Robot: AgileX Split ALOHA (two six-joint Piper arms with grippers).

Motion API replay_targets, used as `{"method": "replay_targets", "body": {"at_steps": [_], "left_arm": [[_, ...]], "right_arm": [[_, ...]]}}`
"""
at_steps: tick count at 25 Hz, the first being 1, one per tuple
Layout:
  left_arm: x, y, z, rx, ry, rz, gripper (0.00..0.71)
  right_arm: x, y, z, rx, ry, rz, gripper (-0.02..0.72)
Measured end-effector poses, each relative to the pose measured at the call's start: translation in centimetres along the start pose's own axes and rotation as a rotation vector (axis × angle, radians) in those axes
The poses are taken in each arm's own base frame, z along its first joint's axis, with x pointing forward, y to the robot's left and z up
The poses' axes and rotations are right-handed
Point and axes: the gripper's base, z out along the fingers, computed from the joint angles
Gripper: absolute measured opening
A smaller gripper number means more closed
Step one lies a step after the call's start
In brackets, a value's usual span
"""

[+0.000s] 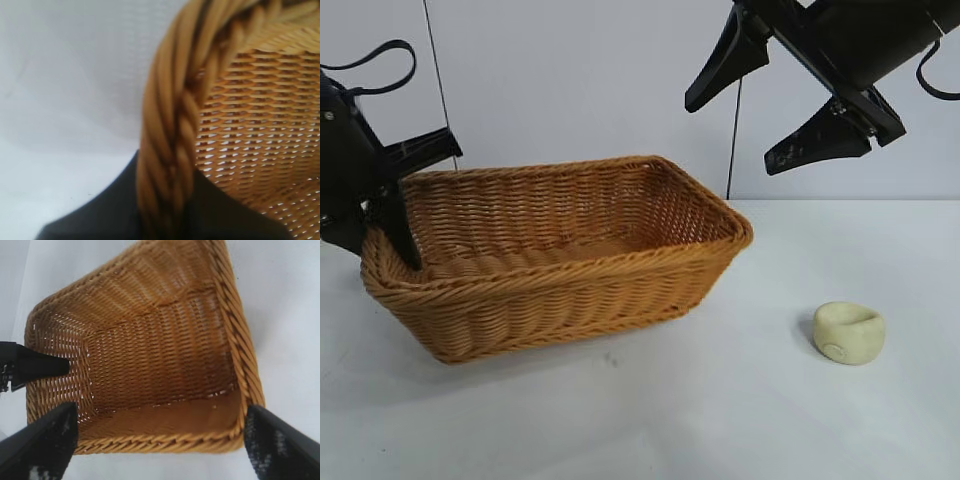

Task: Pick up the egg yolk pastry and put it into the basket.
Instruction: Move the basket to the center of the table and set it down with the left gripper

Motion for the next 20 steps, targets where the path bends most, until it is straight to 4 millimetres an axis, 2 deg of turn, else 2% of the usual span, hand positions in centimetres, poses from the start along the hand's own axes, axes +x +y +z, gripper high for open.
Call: {"method": "replay_targets", "body": {"at_steps": [5, 8, 20], "left_arm": [[-1.1, -1.4, 0.4, 0.066, 0.058, 0.160, 0.092], [-1.1, -1.9, 0.3, 0.119, 0.064, 0.174, 0.092], [-1.4, -1.6, 0.6, 0.079, 0.041, 0.221, 0.092]], "right_arm": [[0.0, 0.0, 0.0, 0.000, 0.000, 0.000, 0.645], [0.0, 0.0, 0.0, 0.000, 0.000, 0.000, 0.645], [0.0, 0.0, 0.0, 0.000, 0.000, 0.000, 0.645]]}}
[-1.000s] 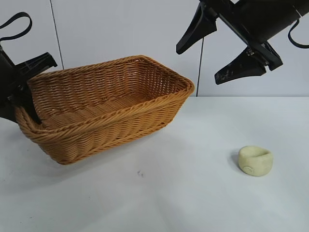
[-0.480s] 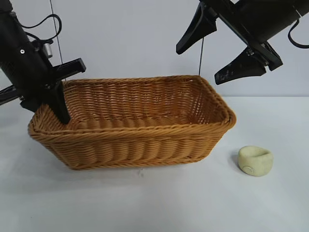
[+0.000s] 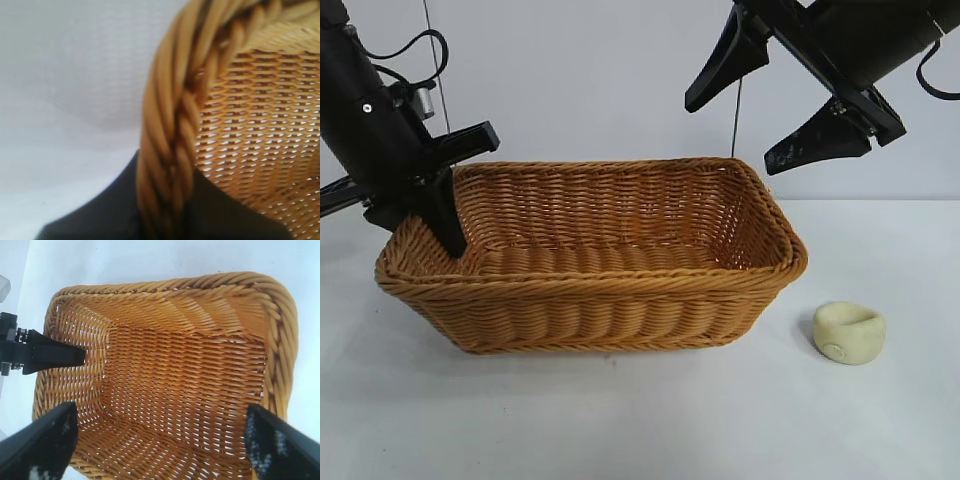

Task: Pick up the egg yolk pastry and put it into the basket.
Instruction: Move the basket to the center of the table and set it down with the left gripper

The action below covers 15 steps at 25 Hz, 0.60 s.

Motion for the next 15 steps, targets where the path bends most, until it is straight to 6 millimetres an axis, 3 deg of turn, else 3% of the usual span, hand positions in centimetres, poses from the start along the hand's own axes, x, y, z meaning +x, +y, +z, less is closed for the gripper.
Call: {"method": "replay_targets", "body": {"at_steps": [4, 11, 15], "left_arm": [[0.1, -0.3, 0.9, -0.002, 0.009, 0.007, 0.092], [0.2, 0.7, 5.2, -0.035, 0.100, -0.006, 0.092], [0.2, 0.8, 5.6, -0.035, 0.110, -0.009, 0.092]], "right_arm": [[0.0, 0.0, 0.0, -0.001, 0.000, 0.001, 0.645], [0.0, 0.0, 0.0, -0.001, 0.002, 0.001, 0.645], [0.0, 0.0, 0.0, -0.002, 0.003, 0.001, 0.645]]}}
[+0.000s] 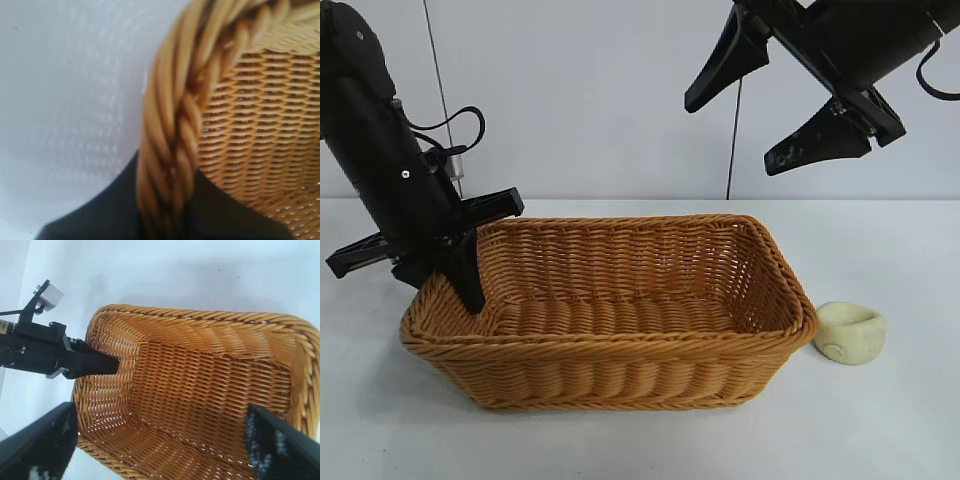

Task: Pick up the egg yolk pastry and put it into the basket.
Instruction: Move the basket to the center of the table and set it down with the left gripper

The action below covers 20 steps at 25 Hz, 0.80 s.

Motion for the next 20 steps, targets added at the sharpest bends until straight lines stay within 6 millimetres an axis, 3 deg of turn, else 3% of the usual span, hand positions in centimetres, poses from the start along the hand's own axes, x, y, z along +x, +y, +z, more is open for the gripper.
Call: {"method": "replay_targets", "body": {"at_steps": [3, 5, 6, 10, 12, 16, 20], "left_arm": [[0.0, 0.0, 0.0, 0.000, 0.000, 0.000, 0.095], [0.0, 0.0, 0.0, 0.000, 0.001, 0.000, 0.144], [0.0, 0.0, 0.0, 0.000, 0.004, 0.000, 0.204], [0.1, 0.0, 0.0, 0.000, 0.009, 0.000, 0.555], [0.2, 0.0, 0.0, 0.000, 0.022, 0.001, 0.637], [0.0, -0.6, -0.9, 0.011, 0.044, 0.017, 0.685], [-0.3, -2.1, -4.1, 0.030, -0.009, 0.069, 0.692]], "right_arm": [[0.0, 0.0, 0.0, 0.000, 0.000, 0.000, 0.645], [0.0, 0.0, 0.0, 0.000, 0.001, 0.000, 0.645], [0.0, 0.0, 0.0, 0.000, 0.001, 0.000, 0.645], [0.0, 0.0, 0.0, 0.000, 0.001, 0.001, 0.645], [0.0, 0.0, 0.0, 0.000, 0.003, 0.000, 0.645], [0.0, 0.0, 0.0, 0.000, 0.003, 0.000, 0.645], [0.0, 0.0, 0.0, -0.001, 0.004, 0.000, 0.645]]}}
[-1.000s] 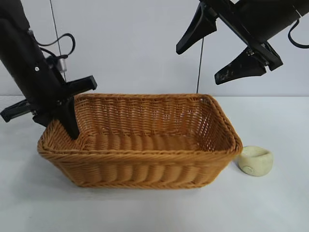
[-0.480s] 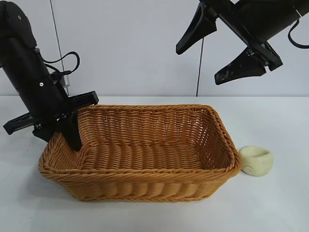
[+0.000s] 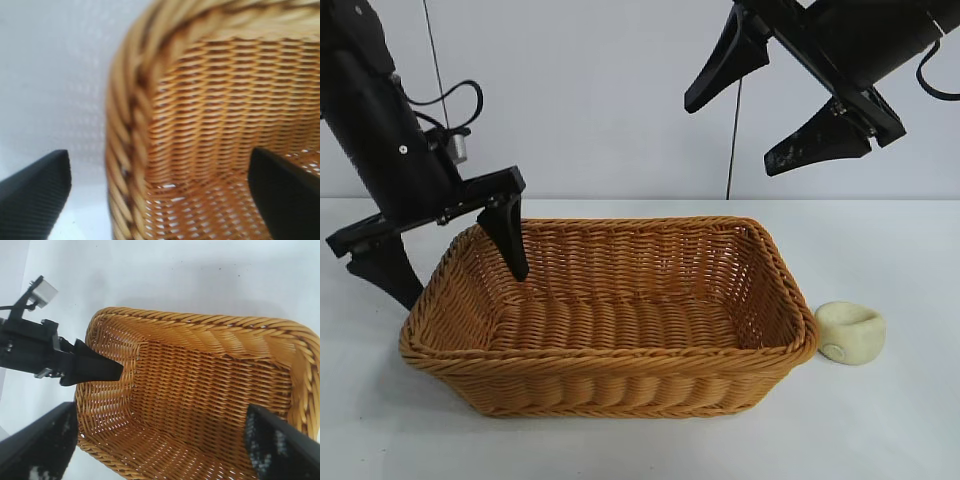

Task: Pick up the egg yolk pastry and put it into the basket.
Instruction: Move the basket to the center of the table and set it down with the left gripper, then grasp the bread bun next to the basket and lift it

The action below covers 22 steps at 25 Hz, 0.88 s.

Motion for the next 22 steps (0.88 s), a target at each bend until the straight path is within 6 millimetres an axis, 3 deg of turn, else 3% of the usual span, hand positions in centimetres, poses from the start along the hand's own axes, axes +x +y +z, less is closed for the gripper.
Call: {"method": "replay_targets", "body": {"at_steps": [5, 7, 11, 16, 22], "left_arm": [[-0.7, -1.5, -5.1, -0.070, -0.113, 0.080, 0.692], [-0.9, -1.4, -6.2, -0.135, -0.131, 0.092, 0.692], [-1.3, -0.7, -7.3, -0.259, -0.142, 0.120, 0.692], [-1.5, 0.6, -7.9, -0.293, -0.141, 0.099, 0.692], [-2.0, 4.6, -9.6, -0.385, -0.127, 0.035, 0.692]], "right_arm": [[0.0, 0.0, 0.0, 0.001, 0.000, -0.001, 0.645], [0.0, 0.0, 0.0, 0.001, 0.000, -0.001, 0.645], [0.0, 0.0, 0.0, 0.001, 0.000, -0.001, 0.645], [0.0, 0.0, 0.0, 0.001, 0.000, -0.001, 0.645], [0.0, 0.0, 0.0, 0.001, 0.000, -0.001, 0.645]]}}
